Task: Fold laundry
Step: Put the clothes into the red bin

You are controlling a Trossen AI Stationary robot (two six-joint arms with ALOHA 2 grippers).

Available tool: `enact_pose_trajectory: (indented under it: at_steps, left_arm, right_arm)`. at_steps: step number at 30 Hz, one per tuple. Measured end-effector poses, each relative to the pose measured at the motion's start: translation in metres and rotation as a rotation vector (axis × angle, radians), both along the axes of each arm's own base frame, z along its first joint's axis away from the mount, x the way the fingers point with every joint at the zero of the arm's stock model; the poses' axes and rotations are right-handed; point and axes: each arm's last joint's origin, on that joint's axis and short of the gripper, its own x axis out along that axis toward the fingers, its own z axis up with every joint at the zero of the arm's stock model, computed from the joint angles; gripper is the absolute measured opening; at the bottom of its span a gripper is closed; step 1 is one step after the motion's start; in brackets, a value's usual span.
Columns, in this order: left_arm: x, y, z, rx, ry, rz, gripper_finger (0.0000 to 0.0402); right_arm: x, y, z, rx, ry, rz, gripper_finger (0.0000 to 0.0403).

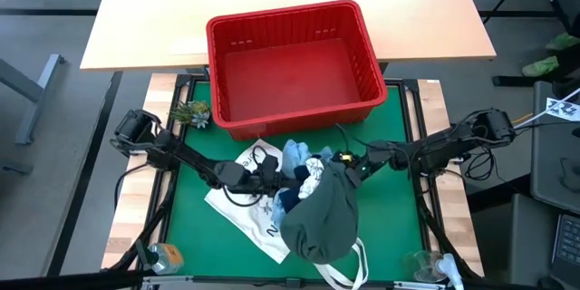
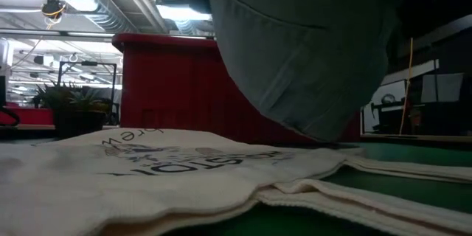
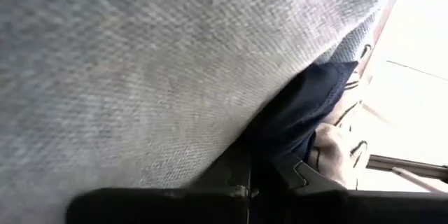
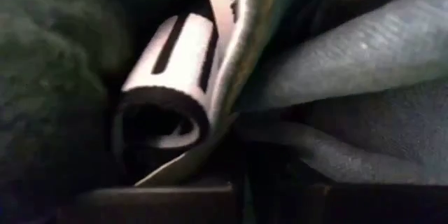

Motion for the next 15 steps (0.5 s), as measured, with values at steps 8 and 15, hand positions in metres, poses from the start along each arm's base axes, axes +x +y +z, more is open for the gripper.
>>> enact_pose_trajectory:
  at_steps: [8,15]
  left_arm:
    - [0.002,0.007,0.004,0.009,-0.037,0.021,0.0002]
    - [0.003,0.017,0.008,0.036,-0.079,0.049,0.0001]
  right_arm:
    - [-0.004,-0.012,0.011,0.016,-0.032,-0.017,0.0004]
    - [-0.008,-0.023,0.019,0.021,-0.049,-0.044,0.0003]
